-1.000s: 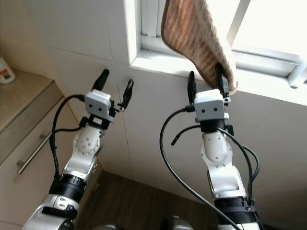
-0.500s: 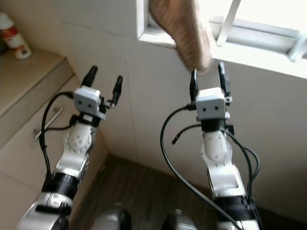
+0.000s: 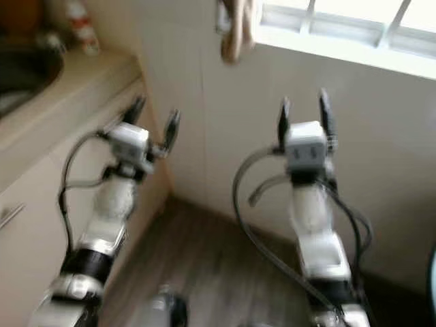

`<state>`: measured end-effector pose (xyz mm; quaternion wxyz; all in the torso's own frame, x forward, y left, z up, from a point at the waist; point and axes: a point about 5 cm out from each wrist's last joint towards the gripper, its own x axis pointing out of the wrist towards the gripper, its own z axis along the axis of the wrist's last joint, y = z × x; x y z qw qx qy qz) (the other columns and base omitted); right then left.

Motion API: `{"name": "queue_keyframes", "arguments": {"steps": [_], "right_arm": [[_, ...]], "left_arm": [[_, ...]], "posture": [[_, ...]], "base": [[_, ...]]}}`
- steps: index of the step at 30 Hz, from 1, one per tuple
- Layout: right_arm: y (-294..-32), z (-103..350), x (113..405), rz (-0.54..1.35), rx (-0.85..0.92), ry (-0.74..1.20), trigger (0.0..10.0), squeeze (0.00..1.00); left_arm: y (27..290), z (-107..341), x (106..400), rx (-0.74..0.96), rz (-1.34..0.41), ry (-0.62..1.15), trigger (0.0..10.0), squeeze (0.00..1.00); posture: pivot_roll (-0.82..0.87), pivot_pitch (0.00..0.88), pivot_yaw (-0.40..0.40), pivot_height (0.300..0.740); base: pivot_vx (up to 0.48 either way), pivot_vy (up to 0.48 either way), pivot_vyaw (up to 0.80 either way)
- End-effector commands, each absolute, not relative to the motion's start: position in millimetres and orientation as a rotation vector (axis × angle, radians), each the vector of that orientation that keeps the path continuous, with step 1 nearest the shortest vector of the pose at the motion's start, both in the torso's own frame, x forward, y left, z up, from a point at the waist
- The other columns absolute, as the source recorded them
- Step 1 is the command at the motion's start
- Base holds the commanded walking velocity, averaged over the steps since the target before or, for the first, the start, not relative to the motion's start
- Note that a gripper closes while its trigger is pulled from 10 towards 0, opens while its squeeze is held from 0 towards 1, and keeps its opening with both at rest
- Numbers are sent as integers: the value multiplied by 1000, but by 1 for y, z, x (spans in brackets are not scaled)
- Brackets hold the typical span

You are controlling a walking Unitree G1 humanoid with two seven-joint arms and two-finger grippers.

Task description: Kitchen organization

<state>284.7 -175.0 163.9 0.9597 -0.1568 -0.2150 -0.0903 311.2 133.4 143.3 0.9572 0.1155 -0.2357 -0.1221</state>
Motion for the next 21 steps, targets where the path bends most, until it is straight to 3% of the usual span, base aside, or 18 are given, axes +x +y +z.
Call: {"name": "queue_keyframes", "arguments": {"steps": [1, 11, 14, 16, 19, 21], "right_arm": [[-193, 157, 287, -263, -288, -358, 10000, 0], [-223, 100, 282, -403, -160, 51, 10000, 0], [-207, 77, 279, -218, -243, 193, 10000, 0], [-204, 74, 279, -183, -254, 215, 10000, 0], [-180, 68, 275, 2, -402, 227, 10000, 0], [-177, 70, 276, 10, -413, 215, 10000, 0]], "left_arm": [[123, 151, 315, 248, -290, -494, 10000, 0], [114, 127, 314, 280, -373, -347, 10000, 0], [113, 120, 314, 294, -386, -302, 10000, 0], [114, 119, 314, 293, -387, -298, 10000, 0], [111, 114, 313, 314, -403, -269, 10000, 0], [111, 113, 313, 316, -406, -265, 10000, 0]], "posture": [[68, 0, -38, 740], [60, 0, -35, 740], [58, 0, -35, 740], [56, 0, -33, 740], [57, 0, -32, 740], [57, 0, -32, 740]], "base": [[0, 0, -800], [0, 0, -798], [0, 0, 0], [0, 0, 0], [0, 0, 0], [0, 0, 0]]}}
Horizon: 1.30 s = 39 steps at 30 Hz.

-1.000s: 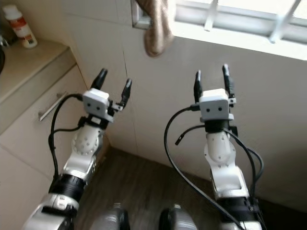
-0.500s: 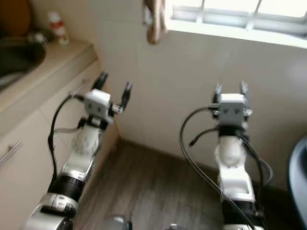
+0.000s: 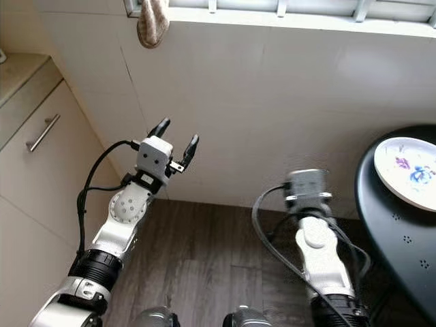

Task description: Kitchen organization

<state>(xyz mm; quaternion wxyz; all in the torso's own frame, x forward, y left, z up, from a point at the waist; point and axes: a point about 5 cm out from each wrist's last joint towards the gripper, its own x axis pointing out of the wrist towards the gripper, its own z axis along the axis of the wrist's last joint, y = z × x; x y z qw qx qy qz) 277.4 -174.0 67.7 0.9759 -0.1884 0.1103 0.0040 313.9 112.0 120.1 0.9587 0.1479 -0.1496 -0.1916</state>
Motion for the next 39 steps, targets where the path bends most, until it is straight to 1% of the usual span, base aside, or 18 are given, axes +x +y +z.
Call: {"name": "queue_keyframes", "arguments": {"steps": [1, 9, 14, 19, 23, 30, 32, 39], "right_arm": [[-177, 70, 276, 9, -412, 213, 10000, 0], [-182, 75, 278, -32, -382, 186, 10000, 0], [-186, 85, 279, -87, -360, 127, 10000, 0], [-186, 85, 280, -87, -360, 128, 10000, 0], [-183, 86, 280, -66, -389, 115, 10000, 0], [-186, 87, 281, -95, -351, 121, 10000, 0], [-188, 86, 282, -107, -322, 127, 10000, 0], [-189, 86, 282, -113, -318, 128, 10000, 0]], "left_arm": [[111, 113, 313, 315, -407, -264, 10000, 0], [111, 112, 313, 328, -405, -254, 10000, 0], [113, 107, 314, 362, -390, -222, 10000, 0], [114, 108, 314, 361, -384, -216, 10000, 0], [115, 108, 315, 363, -376, -214, 10000, 0], [116, 108, 315, 356, -366, -214, 10000, 0], [116, 108, 315, 355, -366, -214, 10000, 0], [116, 109, 316, 351, -363, -214, 10000, 0]], "posture": [[58, 0, -31, 740], [57, 0, -32, 740], [56, 0, -31, 740], [59, 0, -33, 740], [59, 0, -36, 740], [56, 0, -34, 740], [56, 0, -33, 740], [55, 0, -33, 740]], "base": [[0, 0, 0], [0, 0, 0], [0, 0, -800], [0, 0, -800], [0, 0, 0], [0, 0, 0], [0, 0, -800], [0, 0, -800]]}}
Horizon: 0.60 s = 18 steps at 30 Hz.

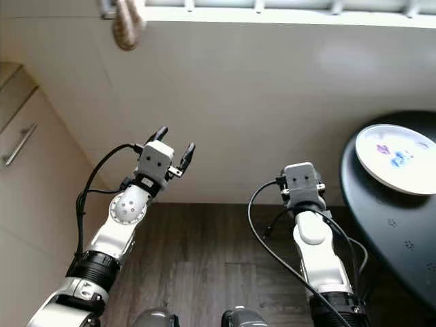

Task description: Kitchen organization

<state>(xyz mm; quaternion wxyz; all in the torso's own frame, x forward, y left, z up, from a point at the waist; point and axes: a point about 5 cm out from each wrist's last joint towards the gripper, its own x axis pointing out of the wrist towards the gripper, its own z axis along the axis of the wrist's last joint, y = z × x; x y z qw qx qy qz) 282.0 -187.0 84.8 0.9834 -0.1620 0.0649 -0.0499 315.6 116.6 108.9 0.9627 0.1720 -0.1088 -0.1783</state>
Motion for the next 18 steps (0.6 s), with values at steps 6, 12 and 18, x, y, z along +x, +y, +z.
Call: {"name": "queue_keyframes", "arguments": {"steps": [6, 12, 18], "right_arm": [[-189, 86, 283, -108, -319, 127, 10000, 0], [-188, 87, 283, -95, -333, 119, 10000, 0], [-185, 87, 283, -85, -344, 115, 10000, 0]], "left_arm": [[118, 111, 317, 337, -350, -222, 10000, 0], [120, 113, 317, 317, -344, -236, 10000, 0], [120, 114, 316, 308, -341, -241, 10000, 0]], "posture": [[58, 0, -36, 740], [57, 0, -35, 740], [56, 0, -35, 740]], "base": [[41, 0, -800], [296, 0, -750], [361, 0, 0]]}}
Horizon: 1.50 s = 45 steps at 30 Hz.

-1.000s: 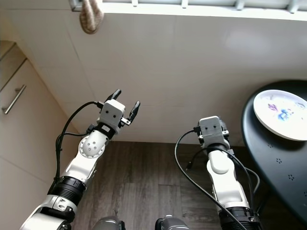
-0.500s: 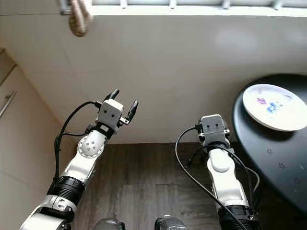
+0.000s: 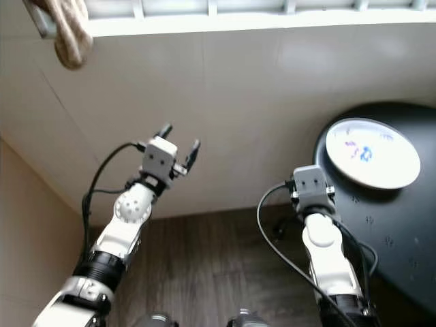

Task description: Kitchen organization

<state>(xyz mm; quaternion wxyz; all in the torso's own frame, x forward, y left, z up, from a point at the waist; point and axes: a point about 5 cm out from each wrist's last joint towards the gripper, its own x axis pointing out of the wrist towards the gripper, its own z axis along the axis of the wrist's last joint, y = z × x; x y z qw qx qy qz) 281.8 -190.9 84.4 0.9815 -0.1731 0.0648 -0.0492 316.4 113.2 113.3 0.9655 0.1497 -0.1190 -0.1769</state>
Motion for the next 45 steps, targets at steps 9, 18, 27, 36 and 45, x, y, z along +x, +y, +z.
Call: {"name": "queue_keyframes", "arguments": {"steps": [9, 18, 27, 36, 45], "right_arm": [[-189, 87, 283, -109, -325, 112, 10000, 0], [-193, 91, 285, -146, -335, 95, 10000, 0], [-195, 93, 287, -147, -325, 82, 10000, 0], [-204, 93, 301, 27, -544, 121, 10000, 0], [-220, 84, 312, 110, -539, 217, 10000, 0]], "left_arm": [[116, 115, 315, 292, -360, -254, 10000, 0], [117, 114, 316, 301, -357, -244, 10000, 0], [117, 114, 316, 305, -355, -245, 10000, 0], [115, 112, 317, 310, -361, -232, 10000, 0], [116, 112, 318, 314, -352, -228, 10000, 0]], "posture": [[55, 0, -36, 740], [56, 0, -37, 740], [56, 0, -37, 740], [51, 0, -35, 740], [62, 0, -42, 740]], "base": [[79, 0, -622], [0, 0, -800], [0, 0, 0], [0, 0, 0], [0, 0, 0]]}}
